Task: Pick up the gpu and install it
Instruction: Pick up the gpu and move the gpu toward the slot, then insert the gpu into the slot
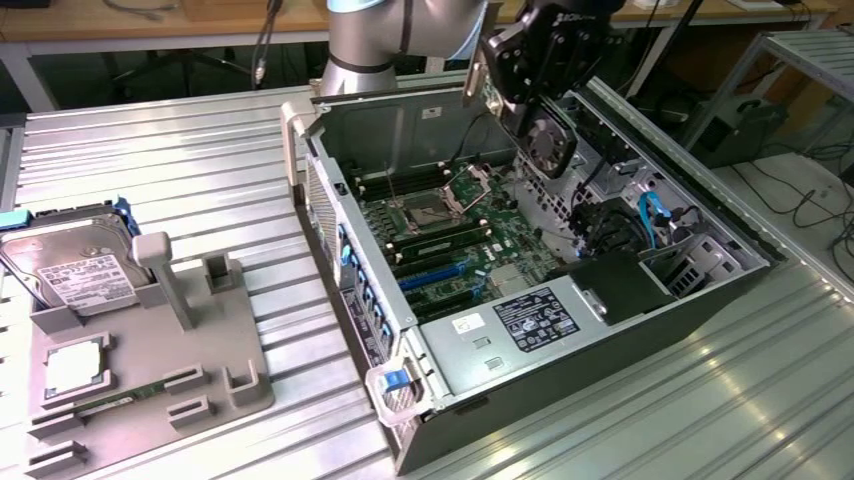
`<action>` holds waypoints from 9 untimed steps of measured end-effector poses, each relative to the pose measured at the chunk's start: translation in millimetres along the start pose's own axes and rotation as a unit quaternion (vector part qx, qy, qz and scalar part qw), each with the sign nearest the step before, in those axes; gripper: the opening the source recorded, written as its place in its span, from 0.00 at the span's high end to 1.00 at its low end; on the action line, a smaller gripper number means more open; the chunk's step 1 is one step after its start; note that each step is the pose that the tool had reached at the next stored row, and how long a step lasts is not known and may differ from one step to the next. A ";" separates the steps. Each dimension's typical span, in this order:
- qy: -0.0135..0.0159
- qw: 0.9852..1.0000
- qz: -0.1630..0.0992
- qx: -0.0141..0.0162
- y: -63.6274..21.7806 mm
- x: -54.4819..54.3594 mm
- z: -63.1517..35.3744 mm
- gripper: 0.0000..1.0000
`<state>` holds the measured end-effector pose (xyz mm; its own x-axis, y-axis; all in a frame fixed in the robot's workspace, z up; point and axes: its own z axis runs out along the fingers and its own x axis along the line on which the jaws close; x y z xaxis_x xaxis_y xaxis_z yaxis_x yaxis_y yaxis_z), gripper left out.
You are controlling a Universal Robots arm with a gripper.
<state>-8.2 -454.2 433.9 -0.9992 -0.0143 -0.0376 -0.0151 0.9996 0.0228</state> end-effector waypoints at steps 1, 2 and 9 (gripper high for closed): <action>0.000 1.000 0.000 0.000 -0.1 -3.2 0.2 0.72; 0.000 1.000 0.000 0.000 -0.1 -5.9 0.2 0.72; 0.000 1.000 0.000 0.000 -0.1 -6.3 0.2 0.72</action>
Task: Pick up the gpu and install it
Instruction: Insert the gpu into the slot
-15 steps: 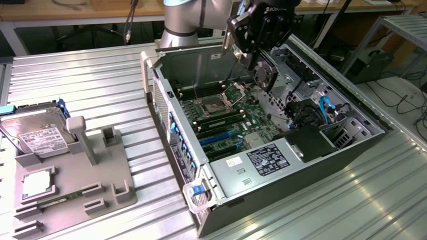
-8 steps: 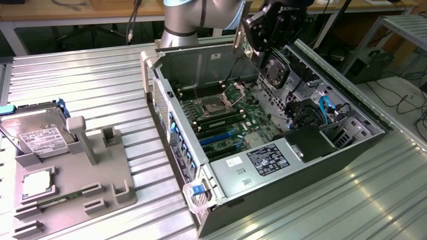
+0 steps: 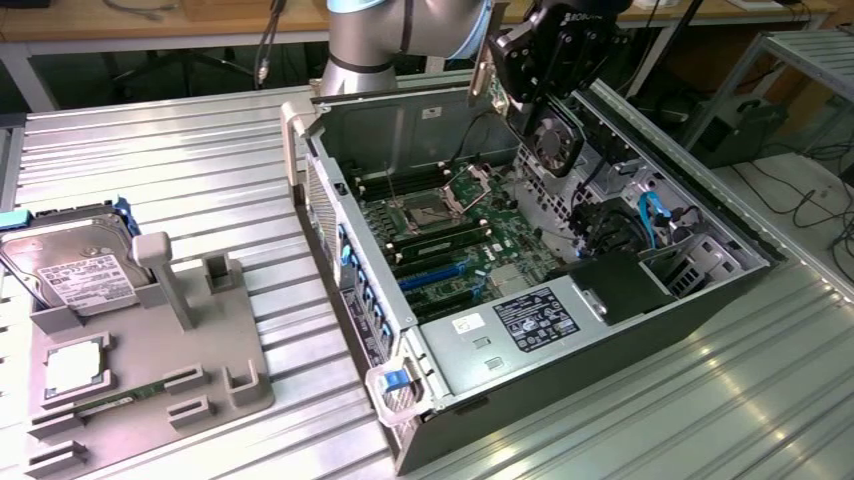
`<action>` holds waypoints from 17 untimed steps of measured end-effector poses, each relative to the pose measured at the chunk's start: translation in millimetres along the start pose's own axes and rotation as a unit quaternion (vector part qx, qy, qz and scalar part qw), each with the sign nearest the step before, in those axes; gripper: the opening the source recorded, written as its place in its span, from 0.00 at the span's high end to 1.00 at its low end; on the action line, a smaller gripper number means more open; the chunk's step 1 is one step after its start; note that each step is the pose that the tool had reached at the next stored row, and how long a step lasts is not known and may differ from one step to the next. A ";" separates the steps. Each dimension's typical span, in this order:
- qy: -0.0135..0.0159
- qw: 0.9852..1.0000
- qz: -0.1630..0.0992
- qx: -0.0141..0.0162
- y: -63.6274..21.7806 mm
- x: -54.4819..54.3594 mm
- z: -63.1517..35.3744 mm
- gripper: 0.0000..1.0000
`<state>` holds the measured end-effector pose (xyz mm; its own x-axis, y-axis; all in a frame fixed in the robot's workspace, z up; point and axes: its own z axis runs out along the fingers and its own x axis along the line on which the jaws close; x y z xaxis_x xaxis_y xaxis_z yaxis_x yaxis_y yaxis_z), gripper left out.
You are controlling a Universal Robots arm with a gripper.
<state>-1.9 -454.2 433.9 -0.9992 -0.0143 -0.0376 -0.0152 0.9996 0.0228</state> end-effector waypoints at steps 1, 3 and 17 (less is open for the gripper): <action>0.000 1.000 0.000 0.000 0.0 0.0 0.0 0.72; 0.000 1.000 -0.001 0.000 0.0 0.0 0.0 0.72; 0.002 0.997 -0.083 -0.003 -0.1 0.0 0.0 0.72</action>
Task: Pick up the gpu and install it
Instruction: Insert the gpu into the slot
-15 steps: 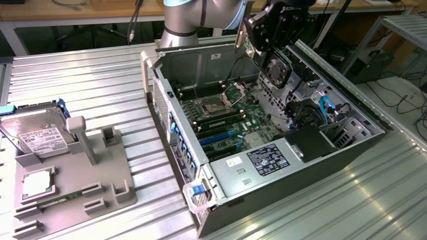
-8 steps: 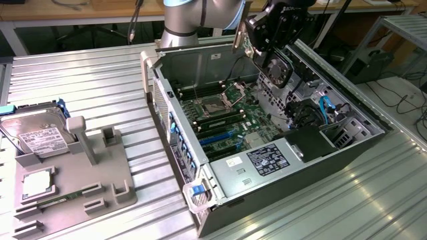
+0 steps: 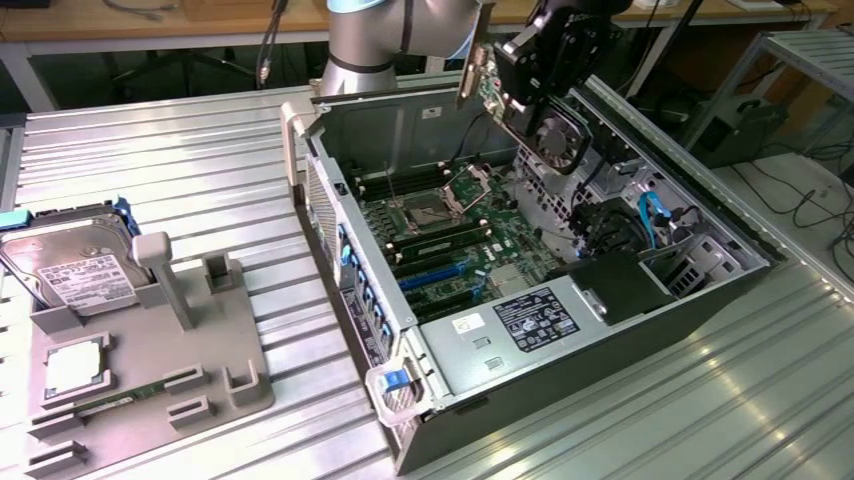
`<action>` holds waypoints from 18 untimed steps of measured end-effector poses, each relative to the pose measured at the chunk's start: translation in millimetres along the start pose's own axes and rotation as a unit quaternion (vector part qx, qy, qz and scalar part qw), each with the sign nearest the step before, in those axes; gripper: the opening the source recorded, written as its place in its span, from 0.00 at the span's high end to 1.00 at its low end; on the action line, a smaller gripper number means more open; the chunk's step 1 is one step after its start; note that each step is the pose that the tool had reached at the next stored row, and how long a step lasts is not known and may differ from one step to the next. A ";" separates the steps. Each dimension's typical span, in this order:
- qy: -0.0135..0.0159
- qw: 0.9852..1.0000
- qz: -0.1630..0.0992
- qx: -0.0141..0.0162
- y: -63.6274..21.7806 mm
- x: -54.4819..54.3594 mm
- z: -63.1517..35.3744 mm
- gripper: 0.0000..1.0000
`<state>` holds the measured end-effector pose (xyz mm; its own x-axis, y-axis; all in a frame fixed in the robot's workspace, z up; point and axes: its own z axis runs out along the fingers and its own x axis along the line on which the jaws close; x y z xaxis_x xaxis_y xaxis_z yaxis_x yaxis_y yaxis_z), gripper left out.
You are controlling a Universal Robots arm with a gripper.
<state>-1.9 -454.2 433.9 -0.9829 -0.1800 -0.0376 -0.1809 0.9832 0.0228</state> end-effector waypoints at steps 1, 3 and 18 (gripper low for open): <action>0.000 1.000 -0.004 0.000 0.0 0.0 0.0 0.72; 0.000 1.000 -0.012 -0.001 0.0 0.0 0.0 0.72; 0.002 0.995 -0.098 -0.004 0.0 0.0 0.0 0.72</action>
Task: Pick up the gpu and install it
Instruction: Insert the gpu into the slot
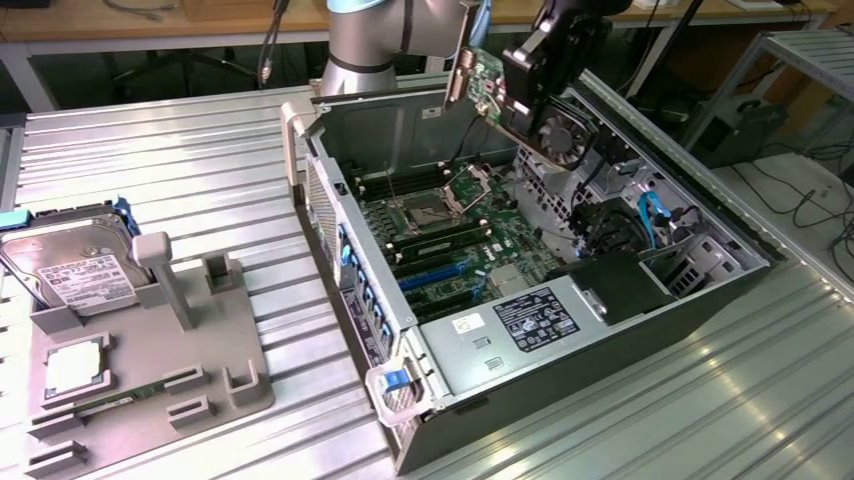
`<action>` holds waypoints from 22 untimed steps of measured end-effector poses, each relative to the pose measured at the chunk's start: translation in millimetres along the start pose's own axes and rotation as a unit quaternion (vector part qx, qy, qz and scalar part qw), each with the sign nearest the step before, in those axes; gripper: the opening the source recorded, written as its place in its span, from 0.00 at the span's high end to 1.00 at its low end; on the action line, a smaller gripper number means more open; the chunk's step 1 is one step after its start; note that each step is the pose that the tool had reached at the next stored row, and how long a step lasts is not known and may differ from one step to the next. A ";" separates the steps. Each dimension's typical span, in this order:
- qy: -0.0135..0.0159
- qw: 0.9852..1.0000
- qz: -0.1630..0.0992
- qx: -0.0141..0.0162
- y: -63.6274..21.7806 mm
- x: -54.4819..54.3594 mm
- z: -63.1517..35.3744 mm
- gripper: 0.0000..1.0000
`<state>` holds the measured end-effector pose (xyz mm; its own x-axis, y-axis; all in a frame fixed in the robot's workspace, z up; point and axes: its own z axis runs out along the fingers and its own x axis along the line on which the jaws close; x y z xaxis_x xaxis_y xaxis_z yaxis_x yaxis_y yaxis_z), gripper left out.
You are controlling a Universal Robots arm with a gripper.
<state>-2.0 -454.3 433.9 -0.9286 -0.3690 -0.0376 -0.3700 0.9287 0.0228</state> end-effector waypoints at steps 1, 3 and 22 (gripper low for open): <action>0.000 1.000 -0.004 0.000 0.0 0.0 0.0 0.72; 0.000 1.000 -0.014 -0.001 0.0 0.0 0.0 0.72; 0.002 0.994 -0.108 -0.004 0.0 0.0 0.0 0.72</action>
<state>-2.0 -454.3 433.9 -0.8280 -0.5594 -0.0376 -0.5604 0.8279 0.0228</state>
